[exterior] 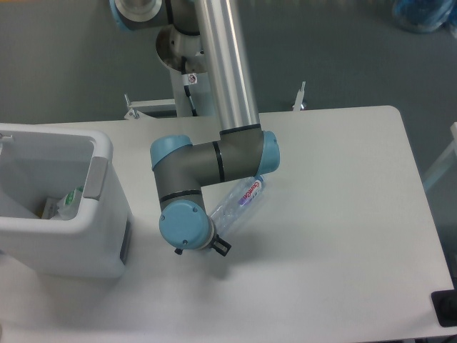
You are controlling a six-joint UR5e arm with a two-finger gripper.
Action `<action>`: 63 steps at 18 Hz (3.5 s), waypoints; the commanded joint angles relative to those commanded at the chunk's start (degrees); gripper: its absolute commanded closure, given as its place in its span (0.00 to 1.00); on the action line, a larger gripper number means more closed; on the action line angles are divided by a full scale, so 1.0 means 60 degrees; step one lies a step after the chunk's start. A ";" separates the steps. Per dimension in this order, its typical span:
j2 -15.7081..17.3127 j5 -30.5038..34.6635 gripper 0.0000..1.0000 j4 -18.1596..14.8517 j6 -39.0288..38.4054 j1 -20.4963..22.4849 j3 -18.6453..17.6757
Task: Place the trash in the trash can
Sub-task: 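Lower the gripper and close it around the bottle, then lift the bottle and carry it over the trash bin, then lower the bottle into the bin and open the gripper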
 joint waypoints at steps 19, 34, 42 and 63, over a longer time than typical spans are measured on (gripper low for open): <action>0.1743 -0.6266 0.59 0.1244 -0.1199 0.1919 0.2491; 0.3235 -1.1145 0.59 0.1377 -0.2328 0.2037 0.2887; 0.4159 -1.2100 0.58 0.1377 -0.2490 0.1554 0.2302; 0.4307 -1.2071 0.00 0.1934 -0.1831 0.0630 0.0529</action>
